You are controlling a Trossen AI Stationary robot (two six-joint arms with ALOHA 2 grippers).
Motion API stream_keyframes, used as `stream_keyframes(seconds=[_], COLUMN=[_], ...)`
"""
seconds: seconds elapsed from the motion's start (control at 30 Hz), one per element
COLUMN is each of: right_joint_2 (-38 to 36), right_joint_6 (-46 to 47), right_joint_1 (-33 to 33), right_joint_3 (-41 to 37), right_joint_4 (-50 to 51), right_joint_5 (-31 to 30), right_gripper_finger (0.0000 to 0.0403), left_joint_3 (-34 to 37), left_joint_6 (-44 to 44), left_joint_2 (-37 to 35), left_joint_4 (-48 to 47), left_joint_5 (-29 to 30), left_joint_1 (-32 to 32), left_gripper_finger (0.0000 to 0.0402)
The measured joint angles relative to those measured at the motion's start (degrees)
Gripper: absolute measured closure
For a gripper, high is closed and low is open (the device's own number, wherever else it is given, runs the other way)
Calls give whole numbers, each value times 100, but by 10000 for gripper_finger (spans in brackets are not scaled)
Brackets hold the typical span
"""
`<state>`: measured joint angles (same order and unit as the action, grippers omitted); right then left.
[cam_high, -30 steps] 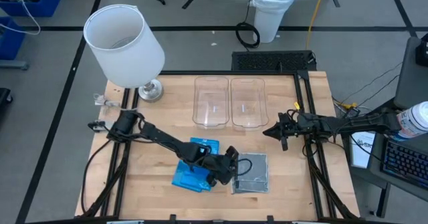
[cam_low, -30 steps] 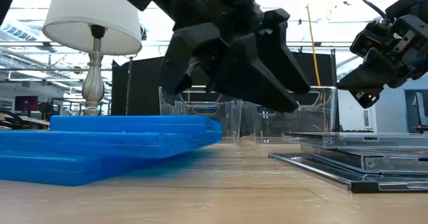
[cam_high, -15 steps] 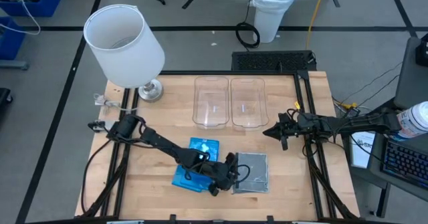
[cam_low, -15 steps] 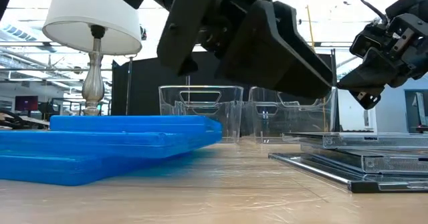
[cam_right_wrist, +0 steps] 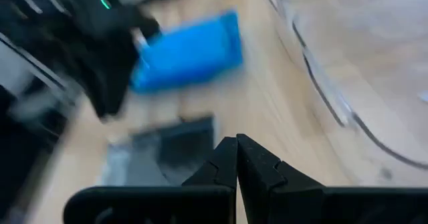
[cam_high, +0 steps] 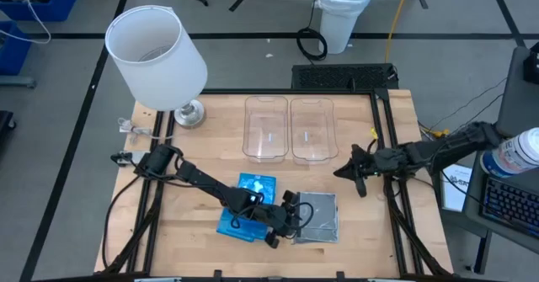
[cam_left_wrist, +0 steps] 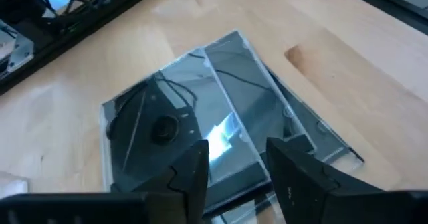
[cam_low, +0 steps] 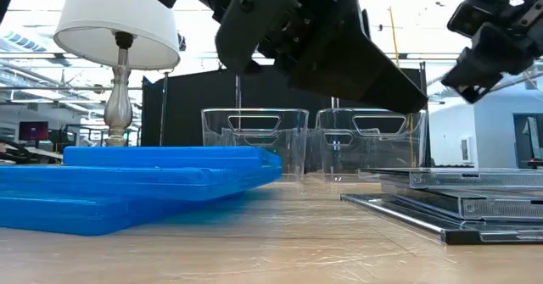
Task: Pick & place jewel cases by type
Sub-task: Put the top black CD case into the right transparent bin
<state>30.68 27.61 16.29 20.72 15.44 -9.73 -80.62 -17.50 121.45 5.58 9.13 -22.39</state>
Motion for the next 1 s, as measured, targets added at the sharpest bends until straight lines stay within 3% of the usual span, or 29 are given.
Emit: stream_keyframes(seconds=[0.1, 0.27, 0.47, 0.6, 0.8, 1.0], right_joint_2=[516, 1621, 2718, 3060, 3171, 3171], right_joint_6=[405, 1218, 1162, 1141, 1224, 1343], right_joint_1=[478, 1027, 1239, 1231, 1030, 762], right_joint_3=[813, 1746, 1887, 1885, 1887, 1833], right_joint_4=[1284, 2730, 2506, 2389, 1703, 1554], right_joint_5=[-370, -347, 424, 834, 792, 531], right_gripper_finger=[403, 403, 403, 403, 383, 316], left_joint_3=[2, 4, -59, -237, -299, -299], left_joint_6=[2, 70, 81, 132, 48, 48], left_joint_2=[0, -2, -2, -2, -2, -2], left_joint_4=[-29, 37, -36, -331, -598, -726], left_joint_5=[6, 578, 645, 716, 740, 741], left_joint_1=[-19, -59, -81, -166, -314, -317], left_gripper_finger=[262, 287, 348, 394, 389, 395])
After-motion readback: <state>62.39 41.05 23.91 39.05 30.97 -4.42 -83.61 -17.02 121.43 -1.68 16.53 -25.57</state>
